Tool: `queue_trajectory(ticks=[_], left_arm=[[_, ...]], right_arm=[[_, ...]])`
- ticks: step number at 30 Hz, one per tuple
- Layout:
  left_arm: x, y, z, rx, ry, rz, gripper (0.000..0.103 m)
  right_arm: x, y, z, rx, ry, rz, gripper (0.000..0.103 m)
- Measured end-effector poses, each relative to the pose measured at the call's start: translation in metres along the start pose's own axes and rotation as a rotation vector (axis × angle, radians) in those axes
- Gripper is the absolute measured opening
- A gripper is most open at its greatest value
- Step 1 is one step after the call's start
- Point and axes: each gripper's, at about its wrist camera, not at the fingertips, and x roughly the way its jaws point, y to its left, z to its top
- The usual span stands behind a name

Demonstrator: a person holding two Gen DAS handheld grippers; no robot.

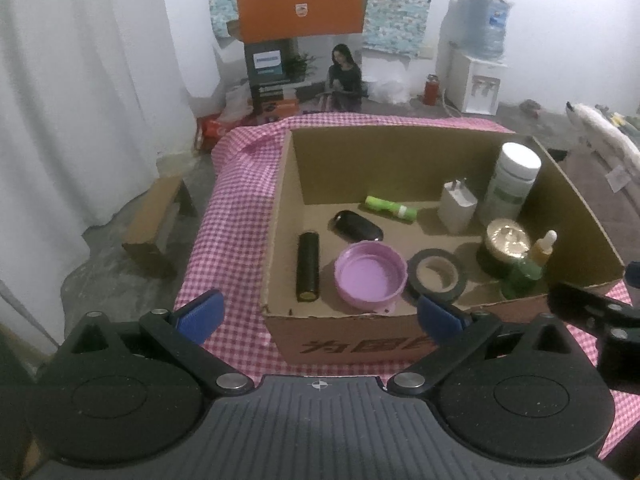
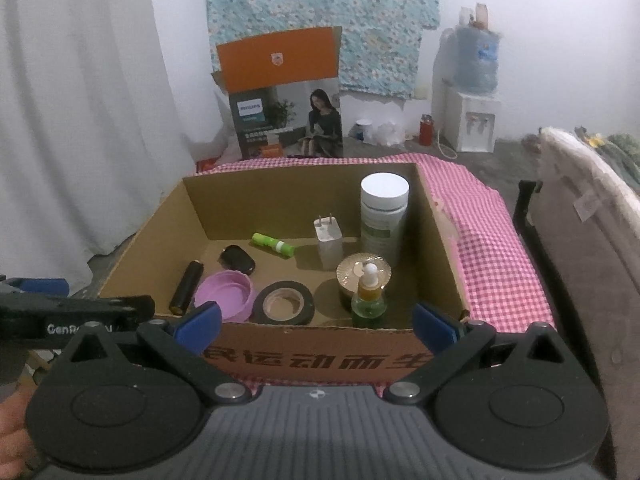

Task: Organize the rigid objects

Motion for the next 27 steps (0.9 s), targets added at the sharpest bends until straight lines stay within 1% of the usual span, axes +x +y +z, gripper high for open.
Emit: queue_trajectory(ticks=[8,10,17,27], left_arm=[[-0.001,-0.013,0.000,0.022,0.001,-0.012,0.103],[-0.001,-0.015,0.001,0.027,-0.001,-0.004,0.103],[-0.003,-0.019,0.001,0.031,-0.004,-0.009,0.103],[-0.002,-0.022,0.001,0.029,-0.003,-0.009,0.103]], right_arm=[[0.007,-0.005,0.003,0.017,0.020,-0.003,0.103],[0.008,-0.006,0.003,0.018,0.026,-0.003,0.103],[0.011,-0.013,0.003,0.033,0.031,-0.024,0.103],[0.011,-0.016,0.002,0.034,0.030,-0.030,0.103]])
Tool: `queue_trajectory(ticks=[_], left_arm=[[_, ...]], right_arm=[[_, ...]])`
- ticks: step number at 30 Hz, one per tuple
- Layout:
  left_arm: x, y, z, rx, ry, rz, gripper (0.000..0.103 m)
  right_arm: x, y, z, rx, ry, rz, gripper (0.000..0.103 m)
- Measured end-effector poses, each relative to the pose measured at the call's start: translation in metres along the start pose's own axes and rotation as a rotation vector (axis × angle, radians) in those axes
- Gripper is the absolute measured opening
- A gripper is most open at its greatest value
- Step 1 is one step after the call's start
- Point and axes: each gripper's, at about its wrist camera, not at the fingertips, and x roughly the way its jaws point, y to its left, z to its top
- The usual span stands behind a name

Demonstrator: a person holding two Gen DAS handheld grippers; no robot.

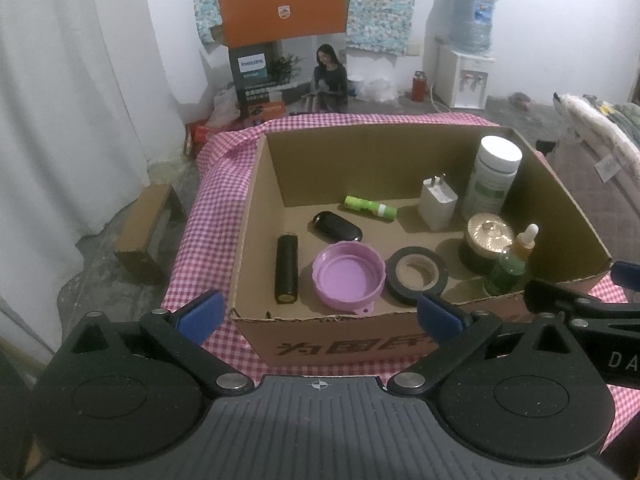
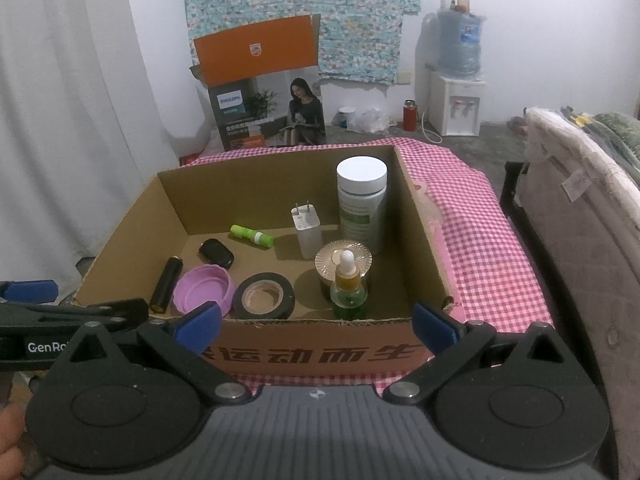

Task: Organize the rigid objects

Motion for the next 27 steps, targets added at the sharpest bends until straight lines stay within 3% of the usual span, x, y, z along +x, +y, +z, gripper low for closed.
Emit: queue_trajectory(ticks=[27], left_arm=[[0.0008,0.0032,0.0004,-0.004,0.000,-0.004,0.103]], right_arm=[[0.0020,-0.0012,0.0011,-0.004,-0.003,-0.004,0.103]])
